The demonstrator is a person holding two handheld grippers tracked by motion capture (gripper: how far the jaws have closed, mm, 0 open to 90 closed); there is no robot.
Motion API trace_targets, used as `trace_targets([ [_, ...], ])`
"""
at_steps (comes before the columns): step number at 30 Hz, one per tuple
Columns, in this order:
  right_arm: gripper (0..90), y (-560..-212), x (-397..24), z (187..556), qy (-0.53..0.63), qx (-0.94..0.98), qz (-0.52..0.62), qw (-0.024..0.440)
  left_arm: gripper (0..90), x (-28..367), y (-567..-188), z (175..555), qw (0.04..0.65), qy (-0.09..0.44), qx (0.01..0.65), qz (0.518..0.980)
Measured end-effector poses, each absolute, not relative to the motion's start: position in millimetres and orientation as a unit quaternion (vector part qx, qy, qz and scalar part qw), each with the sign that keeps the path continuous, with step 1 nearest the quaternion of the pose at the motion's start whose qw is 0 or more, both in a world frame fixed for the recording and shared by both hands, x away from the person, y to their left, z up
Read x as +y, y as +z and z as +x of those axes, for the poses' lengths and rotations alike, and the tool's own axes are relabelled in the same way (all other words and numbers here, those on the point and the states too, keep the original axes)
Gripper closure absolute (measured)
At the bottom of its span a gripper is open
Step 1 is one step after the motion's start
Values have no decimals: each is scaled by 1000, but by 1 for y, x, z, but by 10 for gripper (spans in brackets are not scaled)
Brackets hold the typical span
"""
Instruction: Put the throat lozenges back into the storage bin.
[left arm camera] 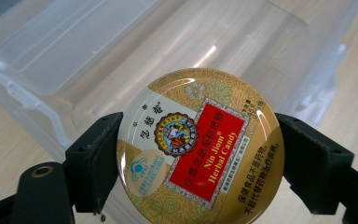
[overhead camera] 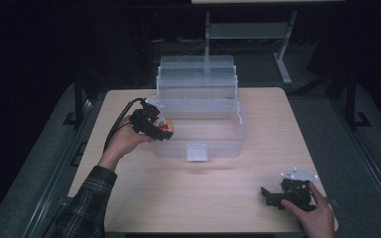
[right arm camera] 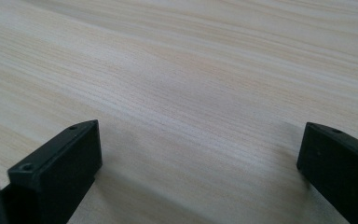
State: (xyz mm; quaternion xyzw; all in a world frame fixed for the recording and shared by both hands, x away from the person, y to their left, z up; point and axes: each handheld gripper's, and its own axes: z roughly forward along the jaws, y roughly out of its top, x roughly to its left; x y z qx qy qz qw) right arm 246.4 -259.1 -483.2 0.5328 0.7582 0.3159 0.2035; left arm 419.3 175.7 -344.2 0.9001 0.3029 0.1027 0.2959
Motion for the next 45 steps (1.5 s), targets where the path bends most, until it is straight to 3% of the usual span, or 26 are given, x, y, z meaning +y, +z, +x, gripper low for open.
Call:
trace_targets([
  [28,0,-483,-259,246,316,758,533,203,183,180,-351,430,301,114,322,890],
  [45,0,-483,-259,246,316,758,533,203,162,183,-335,409,309,130,308,890],
])
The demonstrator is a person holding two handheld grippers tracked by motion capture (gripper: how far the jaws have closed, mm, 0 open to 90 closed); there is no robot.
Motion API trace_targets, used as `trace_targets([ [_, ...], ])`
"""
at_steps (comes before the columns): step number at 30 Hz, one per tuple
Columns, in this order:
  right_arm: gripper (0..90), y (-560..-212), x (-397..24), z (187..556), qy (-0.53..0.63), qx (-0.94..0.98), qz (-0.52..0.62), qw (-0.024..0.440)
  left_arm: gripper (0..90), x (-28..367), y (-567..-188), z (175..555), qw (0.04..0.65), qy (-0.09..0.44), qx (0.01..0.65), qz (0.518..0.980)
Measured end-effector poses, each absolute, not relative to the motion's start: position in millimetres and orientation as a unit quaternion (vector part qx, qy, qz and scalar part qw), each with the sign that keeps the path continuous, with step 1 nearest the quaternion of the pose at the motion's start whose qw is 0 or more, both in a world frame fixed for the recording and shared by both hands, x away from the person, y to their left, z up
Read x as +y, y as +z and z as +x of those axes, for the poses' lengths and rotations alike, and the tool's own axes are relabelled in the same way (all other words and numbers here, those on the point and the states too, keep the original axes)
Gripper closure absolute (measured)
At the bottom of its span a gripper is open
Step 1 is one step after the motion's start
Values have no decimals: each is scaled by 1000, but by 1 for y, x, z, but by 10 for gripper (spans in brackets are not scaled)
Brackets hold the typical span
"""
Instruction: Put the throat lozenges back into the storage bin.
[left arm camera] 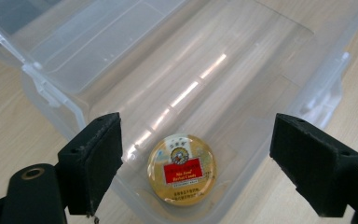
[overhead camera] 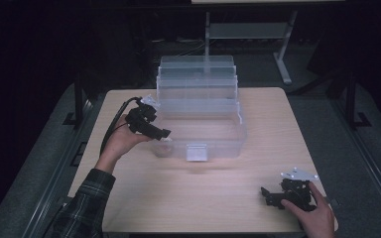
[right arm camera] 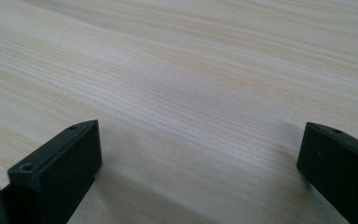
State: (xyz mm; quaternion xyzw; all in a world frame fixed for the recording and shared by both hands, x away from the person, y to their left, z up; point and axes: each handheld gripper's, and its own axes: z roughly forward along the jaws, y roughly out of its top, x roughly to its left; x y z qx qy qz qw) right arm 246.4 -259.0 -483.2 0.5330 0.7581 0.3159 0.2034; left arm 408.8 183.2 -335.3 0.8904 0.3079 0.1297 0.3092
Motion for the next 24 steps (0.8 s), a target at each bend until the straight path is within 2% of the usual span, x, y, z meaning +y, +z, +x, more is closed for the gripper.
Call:
trace_targets([
  [11,0,-483,-259,246,316,758,533,204,135,203,-338,385,329,141,313,880],
  [14,0,-483,-259,246,316,758,533,204,120,208,-340,378,313,151,317,883],
  [24,0,-483,-259,246,316,758,534,204,125,225,-354,353,327,143,324,876],
])
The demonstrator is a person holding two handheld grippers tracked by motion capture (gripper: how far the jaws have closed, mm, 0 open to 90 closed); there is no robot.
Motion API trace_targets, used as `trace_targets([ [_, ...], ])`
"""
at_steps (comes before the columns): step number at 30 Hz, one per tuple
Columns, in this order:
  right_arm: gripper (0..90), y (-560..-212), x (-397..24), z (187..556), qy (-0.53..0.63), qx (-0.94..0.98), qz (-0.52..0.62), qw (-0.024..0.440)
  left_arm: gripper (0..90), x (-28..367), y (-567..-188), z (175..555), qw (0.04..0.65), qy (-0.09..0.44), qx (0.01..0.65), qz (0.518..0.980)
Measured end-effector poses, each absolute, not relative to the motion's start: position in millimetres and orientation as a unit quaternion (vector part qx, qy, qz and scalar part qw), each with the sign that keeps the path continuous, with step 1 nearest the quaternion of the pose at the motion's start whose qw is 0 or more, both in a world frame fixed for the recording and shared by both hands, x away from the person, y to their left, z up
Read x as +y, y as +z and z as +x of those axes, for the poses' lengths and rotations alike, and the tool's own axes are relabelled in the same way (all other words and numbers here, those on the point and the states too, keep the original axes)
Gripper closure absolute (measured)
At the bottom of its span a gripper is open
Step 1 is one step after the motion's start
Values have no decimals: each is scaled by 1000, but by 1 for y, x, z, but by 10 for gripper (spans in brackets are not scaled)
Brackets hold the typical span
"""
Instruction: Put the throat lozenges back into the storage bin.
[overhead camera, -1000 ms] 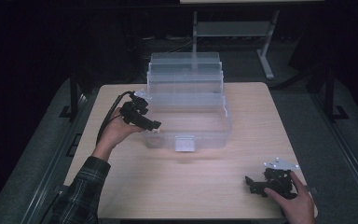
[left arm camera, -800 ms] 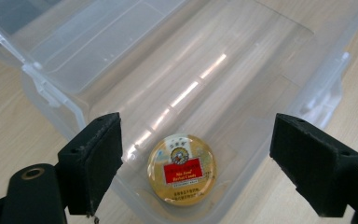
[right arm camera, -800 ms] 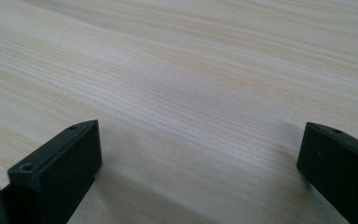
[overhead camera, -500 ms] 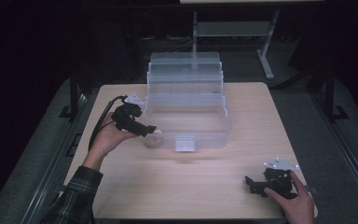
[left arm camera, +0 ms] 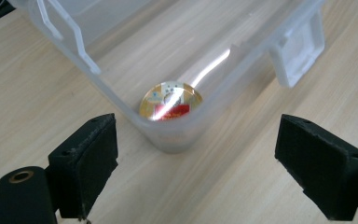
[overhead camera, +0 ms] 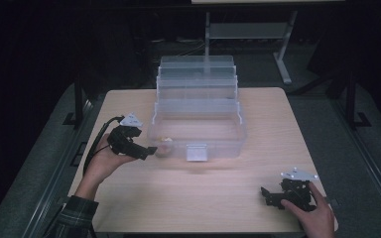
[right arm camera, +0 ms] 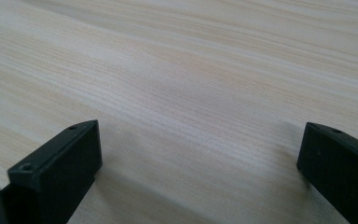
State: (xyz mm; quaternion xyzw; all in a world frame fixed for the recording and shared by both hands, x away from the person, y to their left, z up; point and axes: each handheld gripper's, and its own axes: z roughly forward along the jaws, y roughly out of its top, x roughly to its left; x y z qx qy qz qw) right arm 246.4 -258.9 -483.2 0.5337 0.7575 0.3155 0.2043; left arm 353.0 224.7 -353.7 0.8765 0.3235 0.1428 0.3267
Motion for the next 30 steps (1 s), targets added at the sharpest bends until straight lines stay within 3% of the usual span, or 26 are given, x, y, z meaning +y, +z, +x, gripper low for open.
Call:
trace_targets([
  [30,0,-483,-259,246,316,757,535,204,129,256,-401,298,358,156,333,858],
])
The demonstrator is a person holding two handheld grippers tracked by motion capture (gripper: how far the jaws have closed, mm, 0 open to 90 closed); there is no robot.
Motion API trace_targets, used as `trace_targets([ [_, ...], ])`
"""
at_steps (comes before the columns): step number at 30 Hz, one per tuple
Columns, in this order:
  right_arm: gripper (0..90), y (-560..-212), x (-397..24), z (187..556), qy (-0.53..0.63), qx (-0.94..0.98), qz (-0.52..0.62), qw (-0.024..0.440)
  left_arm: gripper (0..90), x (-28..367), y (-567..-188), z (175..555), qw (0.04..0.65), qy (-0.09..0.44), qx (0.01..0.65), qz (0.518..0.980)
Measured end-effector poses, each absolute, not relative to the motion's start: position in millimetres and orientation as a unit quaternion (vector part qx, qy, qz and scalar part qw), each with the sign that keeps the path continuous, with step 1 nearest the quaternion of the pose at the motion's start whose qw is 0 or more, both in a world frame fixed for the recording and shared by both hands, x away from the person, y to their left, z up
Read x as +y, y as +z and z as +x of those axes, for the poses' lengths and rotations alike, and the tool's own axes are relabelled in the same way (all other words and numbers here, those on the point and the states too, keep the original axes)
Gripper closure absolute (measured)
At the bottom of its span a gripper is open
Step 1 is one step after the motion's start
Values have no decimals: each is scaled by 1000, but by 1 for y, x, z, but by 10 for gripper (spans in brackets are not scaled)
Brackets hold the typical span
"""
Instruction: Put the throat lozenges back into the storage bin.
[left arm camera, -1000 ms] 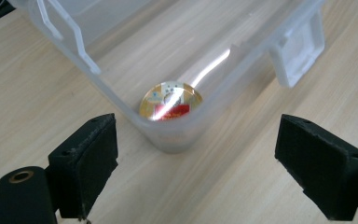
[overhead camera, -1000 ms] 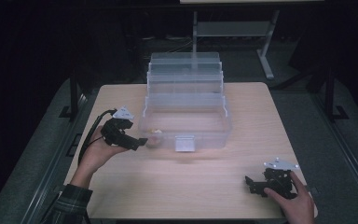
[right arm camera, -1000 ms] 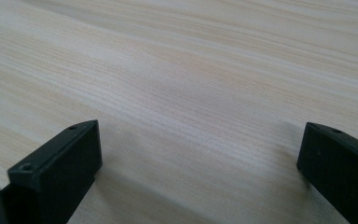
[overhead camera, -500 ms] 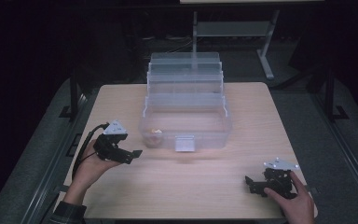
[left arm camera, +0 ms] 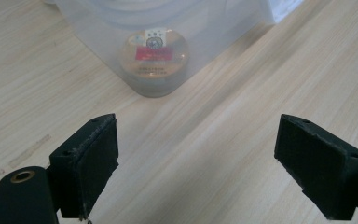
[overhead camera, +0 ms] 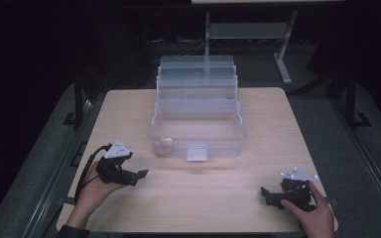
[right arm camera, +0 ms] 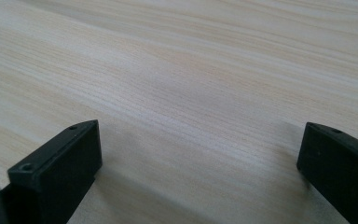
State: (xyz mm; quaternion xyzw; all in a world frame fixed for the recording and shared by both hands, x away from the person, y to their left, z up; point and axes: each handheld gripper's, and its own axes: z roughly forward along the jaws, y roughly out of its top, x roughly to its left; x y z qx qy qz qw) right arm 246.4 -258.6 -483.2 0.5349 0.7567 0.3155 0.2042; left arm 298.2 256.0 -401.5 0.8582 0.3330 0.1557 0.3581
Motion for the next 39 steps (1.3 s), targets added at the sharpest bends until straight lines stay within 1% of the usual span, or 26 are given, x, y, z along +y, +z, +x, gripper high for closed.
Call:
trace_targets([
  [12,0,-483,-258,246,316,756,535,204,129,266,-424,282,361,154,342,854],
  [34,0,-483,-258,246,315,756,535,204,128,287,-465,260,335,127,360,861],
  [39,0,-483,-258,246,315,756,535,204,123,292,-471,257,344,142,346,861],
])
